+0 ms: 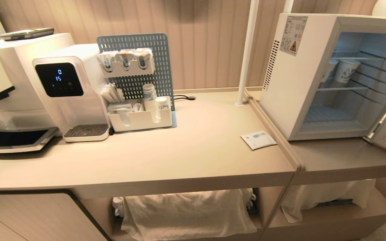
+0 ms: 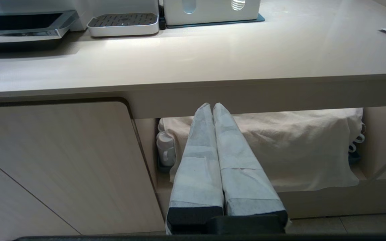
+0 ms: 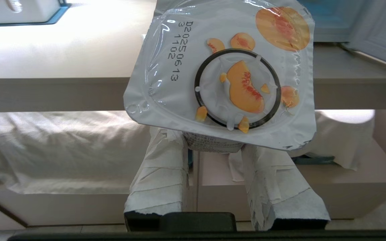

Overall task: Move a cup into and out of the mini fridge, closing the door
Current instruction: Put the yoghurt in the freezer

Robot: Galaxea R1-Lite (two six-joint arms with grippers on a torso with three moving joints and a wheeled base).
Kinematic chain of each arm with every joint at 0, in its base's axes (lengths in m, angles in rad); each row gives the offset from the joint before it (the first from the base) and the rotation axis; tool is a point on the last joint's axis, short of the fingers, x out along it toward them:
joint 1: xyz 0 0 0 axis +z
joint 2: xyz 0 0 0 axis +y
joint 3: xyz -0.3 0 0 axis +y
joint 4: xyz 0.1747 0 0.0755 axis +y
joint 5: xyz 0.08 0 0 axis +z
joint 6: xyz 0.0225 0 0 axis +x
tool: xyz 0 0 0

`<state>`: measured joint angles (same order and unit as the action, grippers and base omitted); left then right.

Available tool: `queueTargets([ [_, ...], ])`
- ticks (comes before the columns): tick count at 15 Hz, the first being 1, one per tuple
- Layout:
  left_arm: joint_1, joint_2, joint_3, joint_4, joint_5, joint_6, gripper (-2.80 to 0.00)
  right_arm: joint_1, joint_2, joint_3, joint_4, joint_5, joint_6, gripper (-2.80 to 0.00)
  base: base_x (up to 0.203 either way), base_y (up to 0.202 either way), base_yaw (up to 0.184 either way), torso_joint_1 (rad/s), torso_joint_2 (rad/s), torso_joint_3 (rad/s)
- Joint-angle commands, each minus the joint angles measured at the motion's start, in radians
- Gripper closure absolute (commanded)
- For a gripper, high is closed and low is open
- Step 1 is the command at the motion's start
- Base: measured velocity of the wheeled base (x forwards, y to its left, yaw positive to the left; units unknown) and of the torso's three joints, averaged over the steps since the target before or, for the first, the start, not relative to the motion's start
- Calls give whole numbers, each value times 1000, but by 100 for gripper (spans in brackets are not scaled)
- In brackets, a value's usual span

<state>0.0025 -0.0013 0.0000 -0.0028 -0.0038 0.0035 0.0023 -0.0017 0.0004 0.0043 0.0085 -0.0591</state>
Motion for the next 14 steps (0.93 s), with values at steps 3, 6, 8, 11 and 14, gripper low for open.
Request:
queueTargets([
  [3,2,0,2,0,-1,0,0,1,3,0,0,-1,-1,0,1,-179,1,2,3,1],
  [6,2,0,2,0,-1,0,0,1,3,0,0,-1,-1,0,0,-197,-2,5,4,3],
  [8,2,0,2,0,-1,0,0,2,3,0,0,-1,-1,0,0,-197,2,2,2,5],
  [11,2,0,2,0,-1,0,0,2,3,0,0,-1,-1,0,0,-194,1,7,3,2],
  [14,2,0,2,0,-1,0,0,1,3,0,0,-1,-1,0,0,-196,-2,1,3,2],
])
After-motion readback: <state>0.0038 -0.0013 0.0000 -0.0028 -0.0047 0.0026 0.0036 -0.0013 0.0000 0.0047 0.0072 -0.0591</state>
